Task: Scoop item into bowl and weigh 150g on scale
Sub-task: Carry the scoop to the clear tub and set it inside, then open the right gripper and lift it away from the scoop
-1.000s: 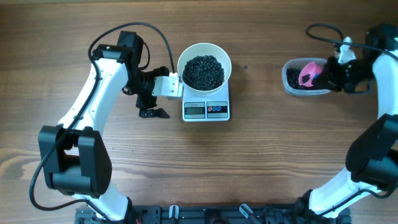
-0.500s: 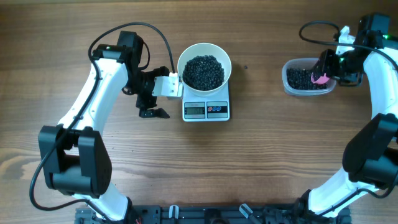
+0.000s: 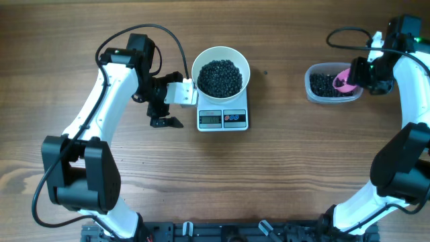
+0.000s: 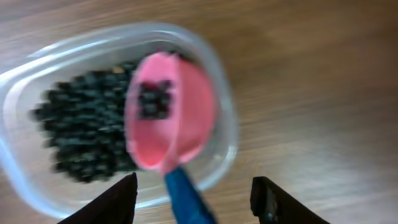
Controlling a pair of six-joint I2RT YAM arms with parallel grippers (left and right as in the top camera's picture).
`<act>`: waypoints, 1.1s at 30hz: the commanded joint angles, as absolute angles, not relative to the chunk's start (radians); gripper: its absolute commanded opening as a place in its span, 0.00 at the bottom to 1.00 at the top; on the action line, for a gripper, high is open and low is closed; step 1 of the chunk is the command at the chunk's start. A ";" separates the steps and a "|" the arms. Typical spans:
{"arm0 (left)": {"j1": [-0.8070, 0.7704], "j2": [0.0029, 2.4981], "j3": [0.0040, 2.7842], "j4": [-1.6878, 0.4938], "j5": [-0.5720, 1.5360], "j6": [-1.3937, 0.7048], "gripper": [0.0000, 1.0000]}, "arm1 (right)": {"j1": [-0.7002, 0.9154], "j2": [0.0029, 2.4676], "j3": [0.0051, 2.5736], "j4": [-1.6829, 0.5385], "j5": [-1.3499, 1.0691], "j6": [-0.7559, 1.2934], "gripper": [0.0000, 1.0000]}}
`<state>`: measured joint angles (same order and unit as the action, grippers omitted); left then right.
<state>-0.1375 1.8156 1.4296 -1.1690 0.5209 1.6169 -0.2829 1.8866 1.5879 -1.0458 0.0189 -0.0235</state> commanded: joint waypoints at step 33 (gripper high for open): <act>-0.141 1.816 1.424 -1.169 0.522 1.615 1.00 | -0.300 1.859 1.602 -0.682 -0.345 -0.102 1.00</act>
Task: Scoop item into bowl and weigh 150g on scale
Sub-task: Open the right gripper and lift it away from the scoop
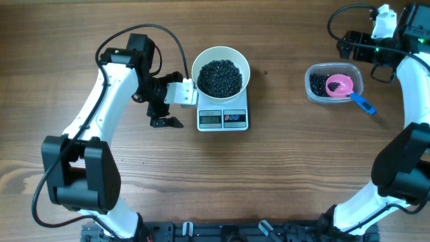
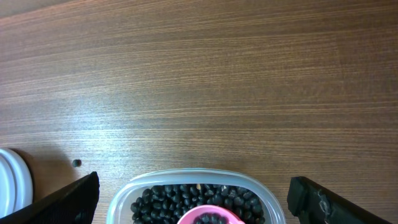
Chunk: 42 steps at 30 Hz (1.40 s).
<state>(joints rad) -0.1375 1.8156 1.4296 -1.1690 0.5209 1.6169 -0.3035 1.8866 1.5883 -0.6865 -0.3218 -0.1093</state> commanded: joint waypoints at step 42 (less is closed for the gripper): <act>-0.140 1.816 1.424 -1.169 0.522 1.615 1.00 | -0.300 1.858 1.602 -0.508 -0.368 0.030 1.00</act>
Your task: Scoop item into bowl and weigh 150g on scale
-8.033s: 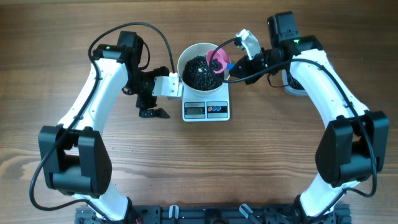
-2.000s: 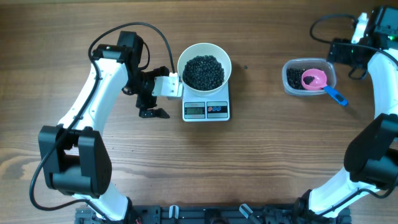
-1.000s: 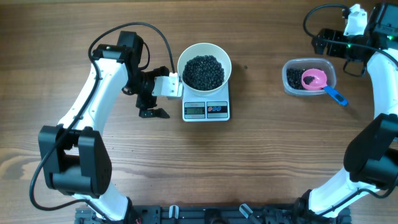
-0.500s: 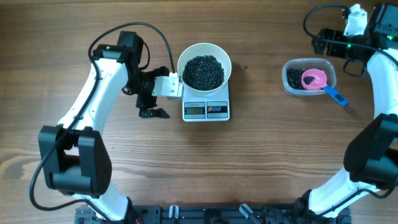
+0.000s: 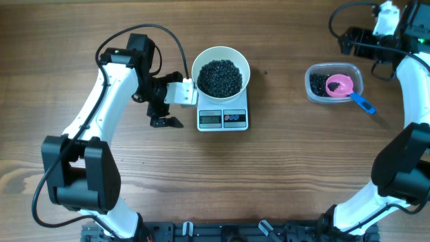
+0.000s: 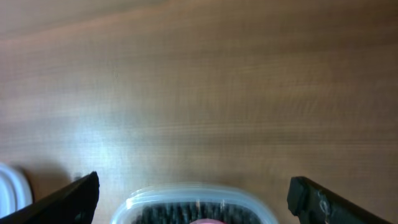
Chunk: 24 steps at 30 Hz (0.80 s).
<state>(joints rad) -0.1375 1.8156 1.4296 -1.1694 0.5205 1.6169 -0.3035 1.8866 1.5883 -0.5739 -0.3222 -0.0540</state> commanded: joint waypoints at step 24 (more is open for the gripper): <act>-0.140 1.816 1.424 -1.169 0.522 1.615 1.00 | -0.278 1.534 1.602 -0.018 -0.487 -0.059 1.00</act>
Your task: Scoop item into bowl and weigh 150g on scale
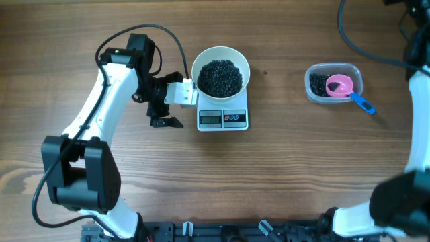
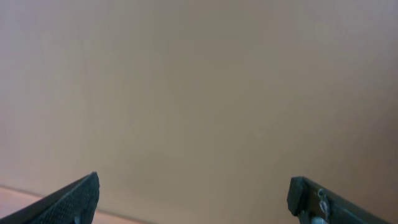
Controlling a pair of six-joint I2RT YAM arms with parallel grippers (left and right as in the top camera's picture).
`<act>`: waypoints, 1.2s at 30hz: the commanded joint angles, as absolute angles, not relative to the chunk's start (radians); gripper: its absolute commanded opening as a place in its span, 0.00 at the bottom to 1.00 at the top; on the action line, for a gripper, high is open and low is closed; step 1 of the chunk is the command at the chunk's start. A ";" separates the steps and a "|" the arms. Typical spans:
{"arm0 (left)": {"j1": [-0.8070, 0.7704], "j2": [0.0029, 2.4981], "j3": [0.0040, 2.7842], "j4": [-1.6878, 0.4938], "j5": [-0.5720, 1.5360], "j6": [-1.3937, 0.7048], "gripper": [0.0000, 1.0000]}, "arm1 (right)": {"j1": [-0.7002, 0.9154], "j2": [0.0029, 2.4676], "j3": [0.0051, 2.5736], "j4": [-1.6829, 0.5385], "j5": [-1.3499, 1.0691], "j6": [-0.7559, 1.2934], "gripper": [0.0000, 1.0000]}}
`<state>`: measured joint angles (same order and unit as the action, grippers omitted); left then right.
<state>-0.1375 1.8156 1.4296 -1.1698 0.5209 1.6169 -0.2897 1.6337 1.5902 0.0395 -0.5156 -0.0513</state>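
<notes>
A white bowl (image 1: 221,70) full of black beans stands on the small scale (image 1: 223,119) at mid table. To the right, a clear container (image 1: 334,83) holds more beans and the pink scoop (image 1: 339,85), whose blue handle sticks out over the rim. My left gripper (image 1: 165,107) sits just left of the scale with its fingers apart and nothing in them. My right gripper (image 2: 196,199) is out of the overhead view. Its wrist view shows its fingers (image 2: 74,199) wide apart, open, in front of a blurred tan surface.
Only part of the right arm (image 1: 418,60) shows along the table's right edge. A single stray bean (image 1: 265,72) lies between the bowl and the container. The left arm's cable loops above the bowl's left side.
My right gripper has left the overhead view at the top right. Its wrist view has lost the container and wood grain and shows only a blurred tan surface. Left arm, bowl and scoop are unchanged.
At first the pink scoop, with a few beans in it, was between my right gripper's fingers over the container. Then it lay in the container, with the gripper open behind the far rim. The gripper stood farther back each time and is now out of the overhead view.
</notes>
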 commanded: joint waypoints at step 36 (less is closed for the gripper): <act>-0.140 1.816 1.424 -1.169 0.522 1.615 1.00 | -0.131 0.424 0.717 0.219 -0.352 0.078 1.00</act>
